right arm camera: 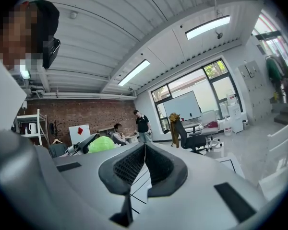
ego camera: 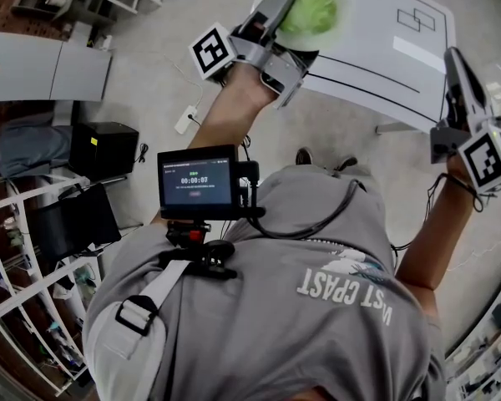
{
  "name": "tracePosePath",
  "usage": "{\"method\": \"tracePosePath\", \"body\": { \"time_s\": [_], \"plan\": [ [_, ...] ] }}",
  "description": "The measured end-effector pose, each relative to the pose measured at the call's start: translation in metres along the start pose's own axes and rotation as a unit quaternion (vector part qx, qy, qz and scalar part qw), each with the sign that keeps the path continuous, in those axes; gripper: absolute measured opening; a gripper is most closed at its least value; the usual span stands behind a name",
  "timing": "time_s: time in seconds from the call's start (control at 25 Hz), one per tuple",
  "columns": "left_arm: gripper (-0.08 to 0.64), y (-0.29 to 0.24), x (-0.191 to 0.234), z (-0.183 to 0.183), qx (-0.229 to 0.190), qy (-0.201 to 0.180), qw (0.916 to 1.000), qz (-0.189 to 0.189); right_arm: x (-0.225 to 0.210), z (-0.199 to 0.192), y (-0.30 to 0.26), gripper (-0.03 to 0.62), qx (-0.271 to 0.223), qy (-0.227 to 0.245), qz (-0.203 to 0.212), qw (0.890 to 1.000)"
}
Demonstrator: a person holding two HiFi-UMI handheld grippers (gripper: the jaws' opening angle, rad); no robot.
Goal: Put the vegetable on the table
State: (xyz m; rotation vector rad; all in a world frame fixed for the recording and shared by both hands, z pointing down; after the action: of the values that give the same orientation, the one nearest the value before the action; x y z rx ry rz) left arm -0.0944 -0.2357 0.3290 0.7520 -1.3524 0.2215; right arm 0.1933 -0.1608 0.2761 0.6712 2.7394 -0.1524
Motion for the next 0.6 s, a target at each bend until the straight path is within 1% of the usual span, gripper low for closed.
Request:
{"method": "tracePosePath", "body": {
  "time_s": [0.24,0.44,0.52,0.6],
  "plan": [
    [0.342,-0.007,0.003,-0.005,0.008,0.003,0.9999,0.005,-0.003,0.007,0.005,0.006,0.001,0.001,-0.008,1.000],
    [0.342,-0.016,0.010,-0.012,0.038,0.004,0.9992,0.009,-0.005,0.004,0.017,0.006,-0.019,-0.004,-0.028,0.999],
    [0.342,-0.016,0.014,-0.010,0.046,0.006,0.9989,0.012,-0.003,-0.001,0.019,0.006,-0.023,-0.007,-0.028,0.999],
    [0.342,-0.014,0.019,-0.007,0.041,0.012,0.9990,0.014,-0.003,-0.003,0.017,0.006,-0.018,-0.009,-0.022,1.000]
  ]
}}
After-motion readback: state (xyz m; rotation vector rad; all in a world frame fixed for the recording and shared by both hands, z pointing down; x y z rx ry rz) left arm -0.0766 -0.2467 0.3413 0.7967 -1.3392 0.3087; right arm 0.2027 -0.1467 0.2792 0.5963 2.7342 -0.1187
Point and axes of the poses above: the fingertips, and each gripper's own axes: y backward along the fingers, x to its left, z out of its top, the point moved 6 cm from there along y, backward along the fingers, and after that the axes turned 8 degrees about -x, right-handed, at the moved point
